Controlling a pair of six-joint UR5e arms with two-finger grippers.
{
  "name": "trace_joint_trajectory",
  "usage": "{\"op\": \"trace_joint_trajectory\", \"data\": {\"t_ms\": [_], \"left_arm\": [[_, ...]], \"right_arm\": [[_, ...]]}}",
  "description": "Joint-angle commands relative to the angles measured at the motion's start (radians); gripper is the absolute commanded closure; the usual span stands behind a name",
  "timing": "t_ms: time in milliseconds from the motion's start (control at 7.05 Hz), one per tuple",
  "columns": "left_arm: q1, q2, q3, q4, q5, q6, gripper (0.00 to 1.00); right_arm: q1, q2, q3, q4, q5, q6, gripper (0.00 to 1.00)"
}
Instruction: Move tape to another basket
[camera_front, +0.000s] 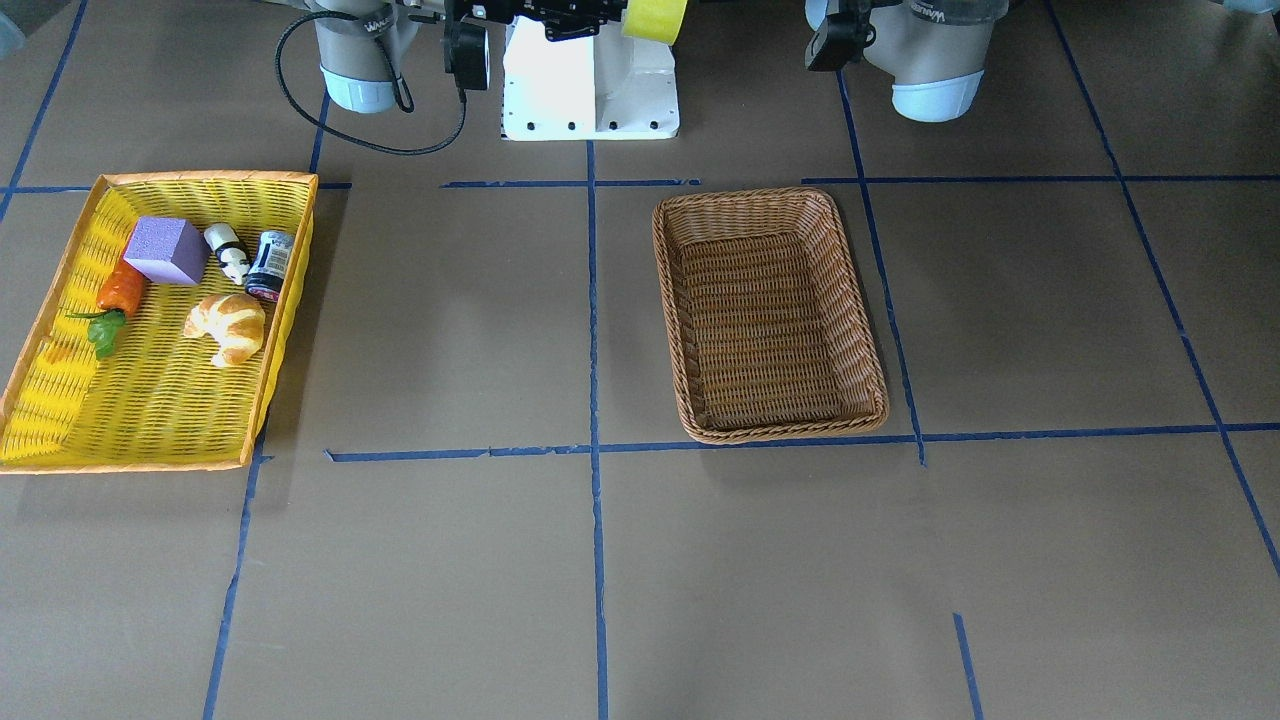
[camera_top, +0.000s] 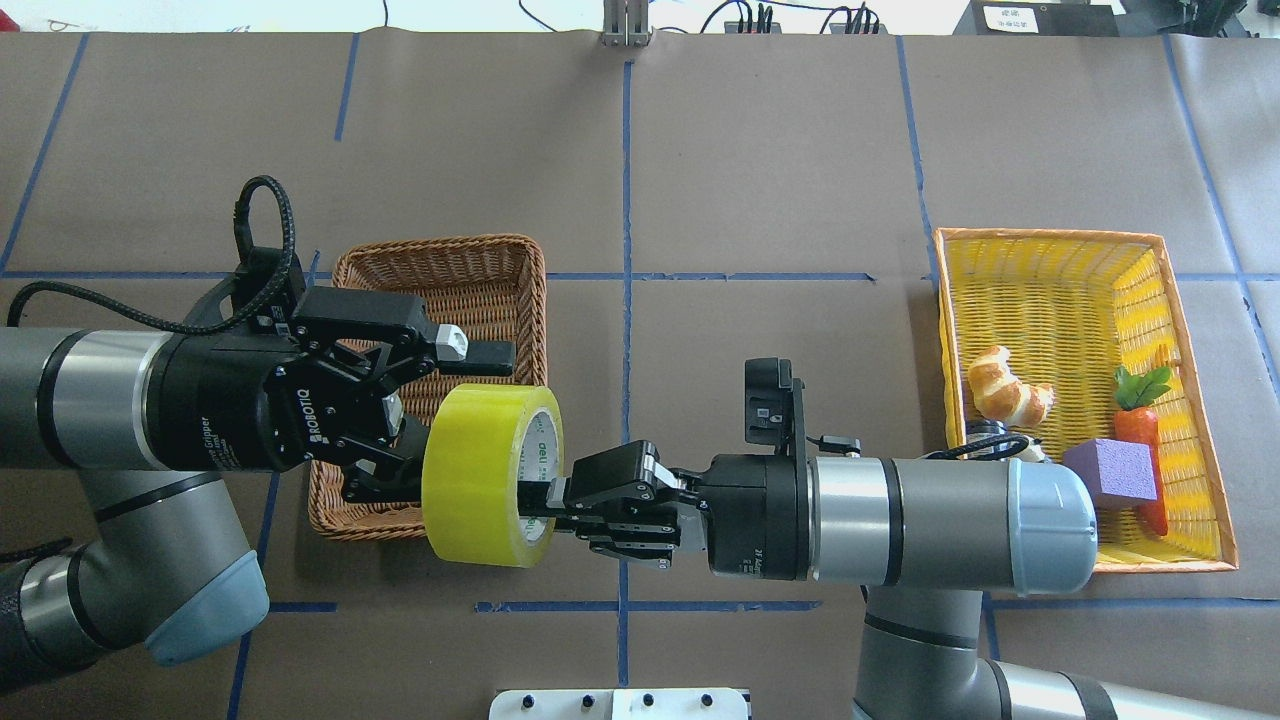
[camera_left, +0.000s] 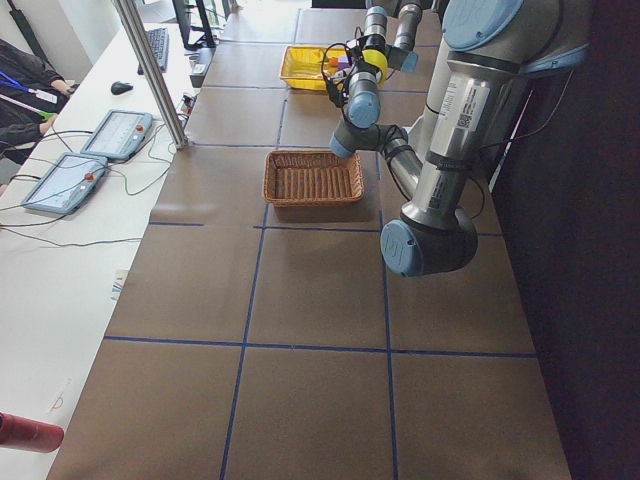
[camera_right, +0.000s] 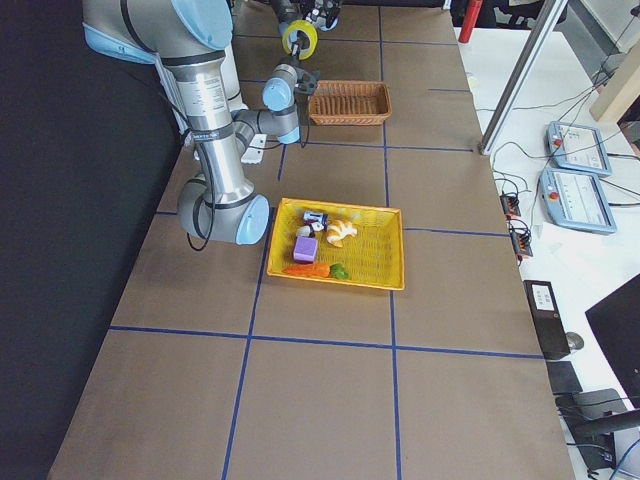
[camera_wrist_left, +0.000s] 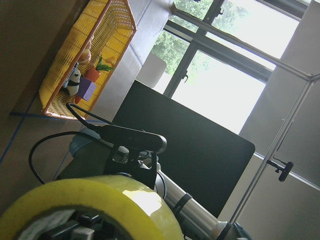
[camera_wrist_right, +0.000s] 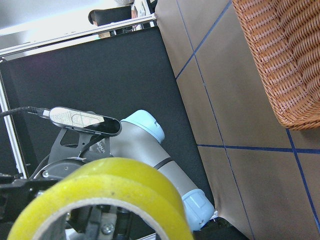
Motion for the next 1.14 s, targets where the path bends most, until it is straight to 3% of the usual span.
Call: {"op": "trace_joint_trajectory", "data": {"t_ms": [0,142,284,993], "left_arm": [[0.000,0.001,0.001,0.000,-0.001,0.000,0.73],[0.000,0.002,0.001,-0.002,-0.003,0.005,0.94],[0.000,0.002,0.001,-0.002,-0.003,0.006,0.98],[-0.045,0.022,-0.013,0.003,-0.042,0.012,0.99]], "right_arm": [[0.000,0.001,0.000,0.009,0.000,-0.001,0.30],[0.000,0.001,0.000,0.003,-0.015,-0.001,0.08],[0.000,0.001,0.000,0.003,-0.016,-0.001,0.01],[0.009,-0.004,0.003,0.008,-0.014,-0.025,0.01]]}}
